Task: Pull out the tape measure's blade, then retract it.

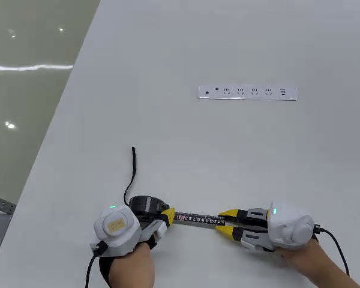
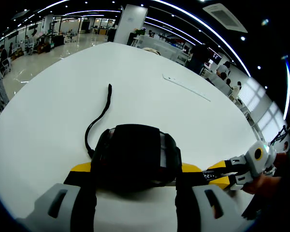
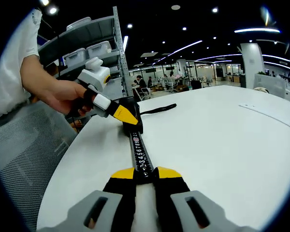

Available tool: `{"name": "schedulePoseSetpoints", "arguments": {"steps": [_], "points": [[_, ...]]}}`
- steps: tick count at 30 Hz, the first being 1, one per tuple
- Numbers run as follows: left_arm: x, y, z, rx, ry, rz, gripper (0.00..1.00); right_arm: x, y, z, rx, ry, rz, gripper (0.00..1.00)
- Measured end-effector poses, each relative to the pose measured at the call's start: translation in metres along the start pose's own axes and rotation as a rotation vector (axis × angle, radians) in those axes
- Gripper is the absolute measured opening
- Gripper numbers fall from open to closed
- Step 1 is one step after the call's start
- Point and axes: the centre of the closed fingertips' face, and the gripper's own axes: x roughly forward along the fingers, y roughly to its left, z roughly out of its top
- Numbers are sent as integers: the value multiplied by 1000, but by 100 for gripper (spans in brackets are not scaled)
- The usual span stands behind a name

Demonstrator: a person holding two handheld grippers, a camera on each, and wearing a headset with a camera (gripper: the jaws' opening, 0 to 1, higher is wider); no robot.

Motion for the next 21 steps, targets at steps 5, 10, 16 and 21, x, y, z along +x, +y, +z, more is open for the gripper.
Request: {"name": "schedulePoseSetpoints", "arguments": {"steps": [5, 10, 16, 21], "points": [[-1, -1, 0, 0, 2, -4, 64, 7, 2, 2, -2, 1, 8, 14], [0, 0, 1, -4, 3, -6, 64, 12, 4, 4, -5, 1, 12, 14], [0, 0, 1, -8, 3, -6, 64, 19, 5, 6, -2, 1, 13, 14], [-1, -1, 1, -10, 3, -6, 64, 26, 5, 8, 0, 0, 12, 14]]}}
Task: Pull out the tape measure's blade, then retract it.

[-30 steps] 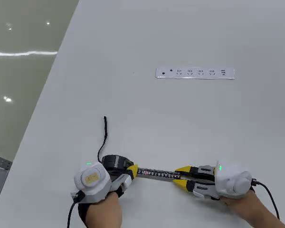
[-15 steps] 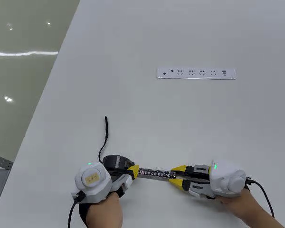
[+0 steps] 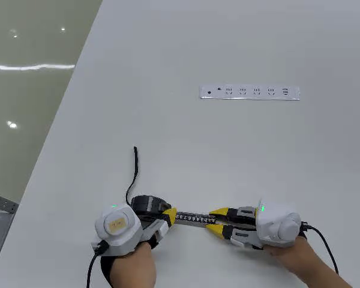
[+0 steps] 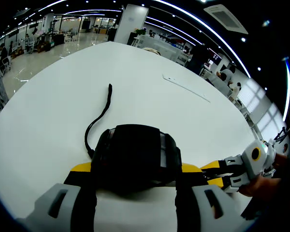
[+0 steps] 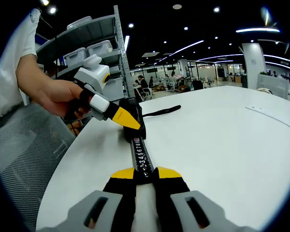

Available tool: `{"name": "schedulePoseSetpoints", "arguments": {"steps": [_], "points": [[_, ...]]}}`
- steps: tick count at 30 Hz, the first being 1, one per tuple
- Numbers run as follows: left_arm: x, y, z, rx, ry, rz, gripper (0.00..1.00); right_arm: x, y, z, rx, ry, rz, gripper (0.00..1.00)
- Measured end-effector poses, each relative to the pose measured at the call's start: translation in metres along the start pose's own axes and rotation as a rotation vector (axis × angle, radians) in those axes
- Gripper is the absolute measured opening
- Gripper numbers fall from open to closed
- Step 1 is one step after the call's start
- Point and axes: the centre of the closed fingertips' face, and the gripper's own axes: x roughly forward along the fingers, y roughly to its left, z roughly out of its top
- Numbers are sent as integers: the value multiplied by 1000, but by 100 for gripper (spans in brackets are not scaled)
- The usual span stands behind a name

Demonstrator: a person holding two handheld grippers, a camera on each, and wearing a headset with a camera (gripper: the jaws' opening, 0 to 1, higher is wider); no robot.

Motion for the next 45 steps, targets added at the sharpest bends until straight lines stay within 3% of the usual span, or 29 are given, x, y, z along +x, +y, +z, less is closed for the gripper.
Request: {"name": "schedulePoseSetpoints", "arguments": {"steps": [45], "points": [[-1, 0, 2, -35, -7, -13, 64, 52, 10, 19, -15, 3, 30, 14]]}}
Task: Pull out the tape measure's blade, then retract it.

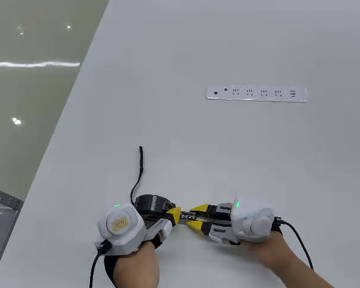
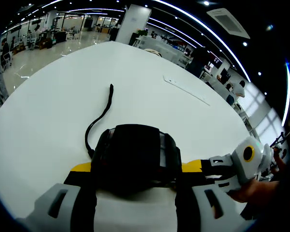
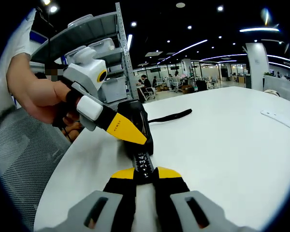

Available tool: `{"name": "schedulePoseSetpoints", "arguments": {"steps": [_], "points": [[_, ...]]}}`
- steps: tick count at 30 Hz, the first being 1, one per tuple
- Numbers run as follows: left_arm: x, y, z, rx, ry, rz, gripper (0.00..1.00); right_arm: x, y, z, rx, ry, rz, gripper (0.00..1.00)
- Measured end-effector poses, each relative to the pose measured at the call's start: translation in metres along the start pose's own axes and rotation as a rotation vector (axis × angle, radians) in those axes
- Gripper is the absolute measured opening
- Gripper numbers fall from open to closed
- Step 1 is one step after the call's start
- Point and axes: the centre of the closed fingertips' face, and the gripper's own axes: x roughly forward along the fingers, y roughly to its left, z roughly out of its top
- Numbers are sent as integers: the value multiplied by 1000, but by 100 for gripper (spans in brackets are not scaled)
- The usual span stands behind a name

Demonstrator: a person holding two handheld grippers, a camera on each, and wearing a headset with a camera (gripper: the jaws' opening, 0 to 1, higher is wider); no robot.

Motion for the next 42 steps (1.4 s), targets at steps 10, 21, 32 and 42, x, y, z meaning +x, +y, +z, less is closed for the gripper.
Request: {"name": "schedulePoseSetpoints", "arguments": {"steps": [10, 21, 32, 42], "points": [[1, 0, 0, -8, 0, -4, 64, 4, -1, 1, -1, 0, 3, 14], [0, 1, 1, -11, -1, -6, 64, 10, 1, 3, -5, 4, 14, 13], [0, 2, 2, -20, -3, -8, 64, 17, 2, 6, -12, 8, 20, 13], [0, 2, 2, -22, -1, -10, 63, 25, 4, 8, -19, 15, 30, 13]]}}
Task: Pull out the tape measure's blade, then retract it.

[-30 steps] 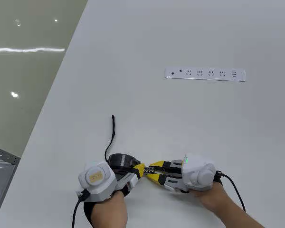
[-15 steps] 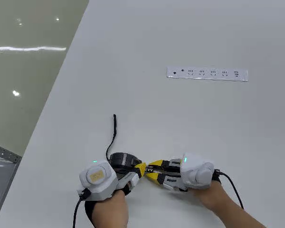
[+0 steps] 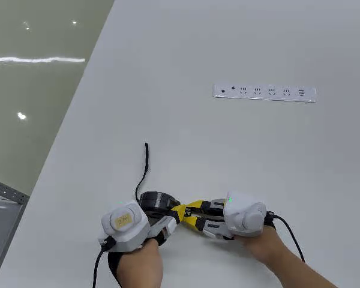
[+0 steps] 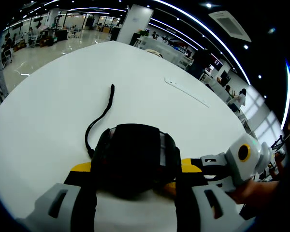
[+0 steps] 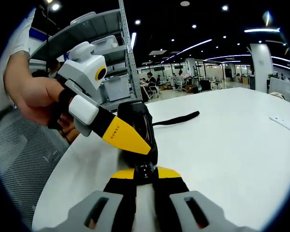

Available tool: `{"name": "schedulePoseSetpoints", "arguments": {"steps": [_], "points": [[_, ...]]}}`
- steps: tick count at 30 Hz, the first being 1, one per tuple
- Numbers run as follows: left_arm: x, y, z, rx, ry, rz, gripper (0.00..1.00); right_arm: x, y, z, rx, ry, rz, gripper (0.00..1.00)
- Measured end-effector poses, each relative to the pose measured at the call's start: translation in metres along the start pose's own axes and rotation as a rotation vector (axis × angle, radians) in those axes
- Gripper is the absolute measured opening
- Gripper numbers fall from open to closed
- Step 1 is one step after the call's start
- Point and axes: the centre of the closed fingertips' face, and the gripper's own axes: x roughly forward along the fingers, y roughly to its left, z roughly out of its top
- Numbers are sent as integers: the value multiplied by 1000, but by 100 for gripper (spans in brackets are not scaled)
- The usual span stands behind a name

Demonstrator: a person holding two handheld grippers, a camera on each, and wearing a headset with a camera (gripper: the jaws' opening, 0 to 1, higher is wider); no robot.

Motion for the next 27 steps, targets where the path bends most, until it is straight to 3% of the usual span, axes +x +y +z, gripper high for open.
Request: {"name": "schedulePoseSetpoints", "arguments": {"steps": [27], "points": [[0, 2, 0, 9, -2, -1, 63, 1, 1, -1, -5, 5, 15, 16]]}}
